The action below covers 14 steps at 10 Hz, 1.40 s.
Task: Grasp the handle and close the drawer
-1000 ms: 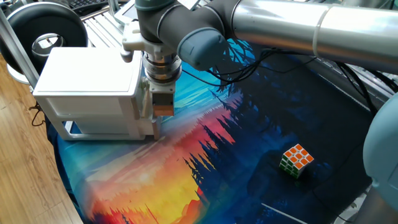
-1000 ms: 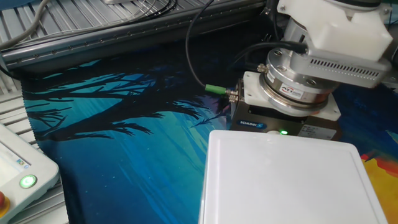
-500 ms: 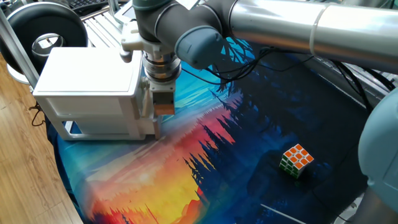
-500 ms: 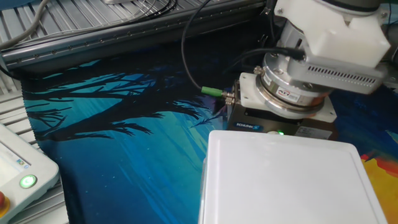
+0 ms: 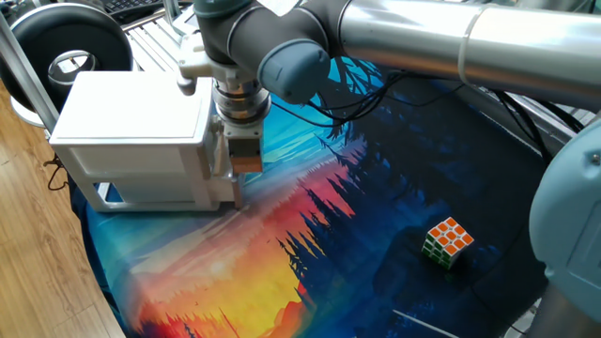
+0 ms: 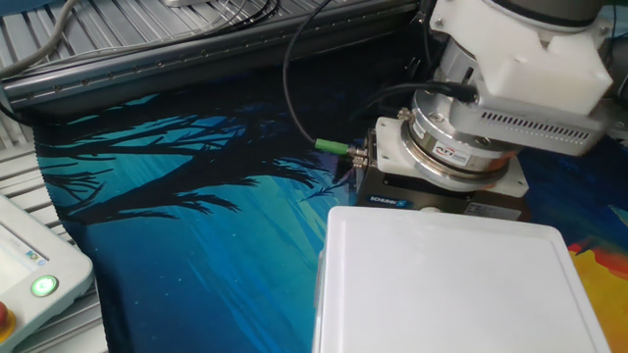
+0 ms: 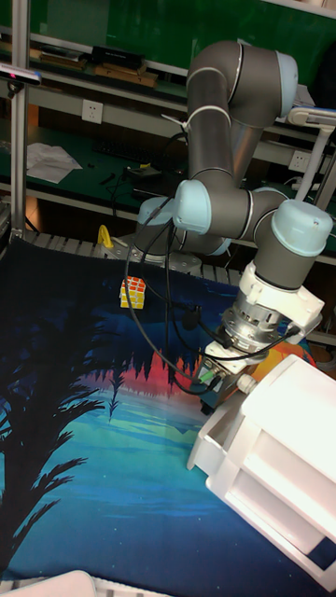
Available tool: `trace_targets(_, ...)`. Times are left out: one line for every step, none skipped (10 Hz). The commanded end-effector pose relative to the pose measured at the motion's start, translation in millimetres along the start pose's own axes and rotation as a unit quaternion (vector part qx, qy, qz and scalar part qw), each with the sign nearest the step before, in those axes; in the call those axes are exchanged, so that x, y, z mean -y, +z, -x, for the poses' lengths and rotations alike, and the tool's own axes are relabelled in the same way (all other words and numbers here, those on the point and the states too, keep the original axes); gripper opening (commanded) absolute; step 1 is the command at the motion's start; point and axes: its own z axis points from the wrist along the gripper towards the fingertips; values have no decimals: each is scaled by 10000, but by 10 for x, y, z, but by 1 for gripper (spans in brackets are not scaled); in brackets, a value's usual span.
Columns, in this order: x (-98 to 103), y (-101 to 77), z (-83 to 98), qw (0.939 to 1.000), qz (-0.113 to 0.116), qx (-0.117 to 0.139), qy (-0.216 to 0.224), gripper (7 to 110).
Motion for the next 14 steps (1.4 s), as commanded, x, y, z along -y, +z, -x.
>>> trace_targets(64,-12,-74,9997,144,74,-180,7)
trace_targets(145,-8,-208,9994,133,-14,-332,7)
trace_targets(198,-24,-311,9989,139,-171,-415,7)
trace_targets(180,-35,-271,9991,165,-124,-382,7)
trace_targets(178,-34,-262,9992,168,-107,-350,7)
trace_targets(181,-34,-260,9993,162,-103,-335,7)
trace_targets(179,-34,-257,9993,166,-97,-334,7)
trace_targets(179,-34,-257,9992,166,-97,-357,7)
trace_targets(179,-34,-257,9991,167,-96,-388,7)
trace_targets(187,-34,-255,9990,150,-93,-419,7)
trace_targets(166,-34,-223,9989,190,-27,-422,7)
trace_targets(84,-40,-117,9983,344,192,-421,7)
trace_targets(83,-41,-109,9978,345,212,-527,7)
trace_targets(66,-46,-34,9962,363,369,-698,7)
